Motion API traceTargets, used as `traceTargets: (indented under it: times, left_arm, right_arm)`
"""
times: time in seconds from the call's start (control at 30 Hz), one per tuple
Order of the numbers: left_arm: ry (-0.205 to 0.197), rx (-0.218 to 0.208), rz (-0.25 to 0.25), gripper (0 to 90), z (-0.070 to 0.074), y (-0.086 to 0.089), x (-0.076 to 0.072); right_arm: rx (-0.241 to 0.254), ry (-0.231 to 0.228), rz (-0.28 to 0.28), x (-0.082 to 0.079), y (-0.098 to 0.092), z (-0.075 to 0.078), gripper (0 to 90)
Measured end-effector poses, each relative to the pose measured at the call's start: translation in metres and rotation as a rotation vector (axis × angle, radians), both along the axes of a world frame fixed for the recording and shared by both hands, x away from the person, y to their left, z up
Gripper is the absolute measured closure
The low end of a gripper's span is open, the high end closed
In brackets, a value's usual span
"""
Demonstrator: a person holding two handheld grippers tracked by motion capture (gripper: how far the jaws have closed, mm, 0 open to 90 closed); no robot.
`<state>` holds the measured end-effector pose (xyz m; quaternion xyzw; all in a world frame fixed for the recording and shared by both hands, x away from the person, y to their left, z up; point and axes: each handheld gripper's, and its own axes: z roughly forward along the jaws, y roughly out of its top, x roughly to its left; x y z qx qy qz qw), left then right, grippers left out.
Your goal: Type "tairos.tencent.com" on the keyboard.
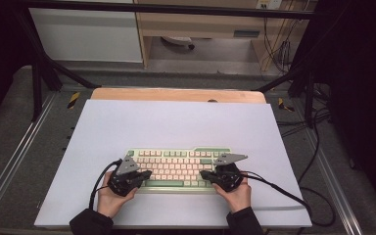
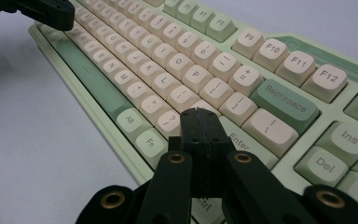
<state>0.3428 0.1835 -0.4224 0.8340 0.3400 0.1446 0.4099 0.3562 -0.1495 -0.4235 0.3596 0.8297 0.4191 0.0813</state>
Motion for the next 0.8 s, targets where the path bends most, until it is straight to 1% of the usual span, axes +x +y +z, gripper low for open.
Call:
traceTargets:
  times: [0.2, 0.43, 0.67, 0.8]
  left_arm:
    - [0.001, -0.007, 0.013, 90.0, 0.003, 0.003, 0.002]
    - [-0.003, -0.003, 0.020, 90.0, 0.006, 0.002, 0.004]
    - [-0.011, -0.007, 0.035, 90.0, 0.010, 0.003, 0.009]
    - [-0.010, -0.002, 0.041, 90.0, 0.010, 0.002, 0.014]
  right_arm:
    - [0.002, -0.002, 0.000, 0.000, 0.000, 0.000, 90.0]
    - [-0.003, -0.003, -0.001, 0.000, 0.000, -0.001, 90.0]
    - [0.000, -0.003, -0.001, 0.000, 0.000, 0.000, 90.0]
    - [-0.004, -0.004, 0.002, 0.001, 0.000, -0.001, 90.0]
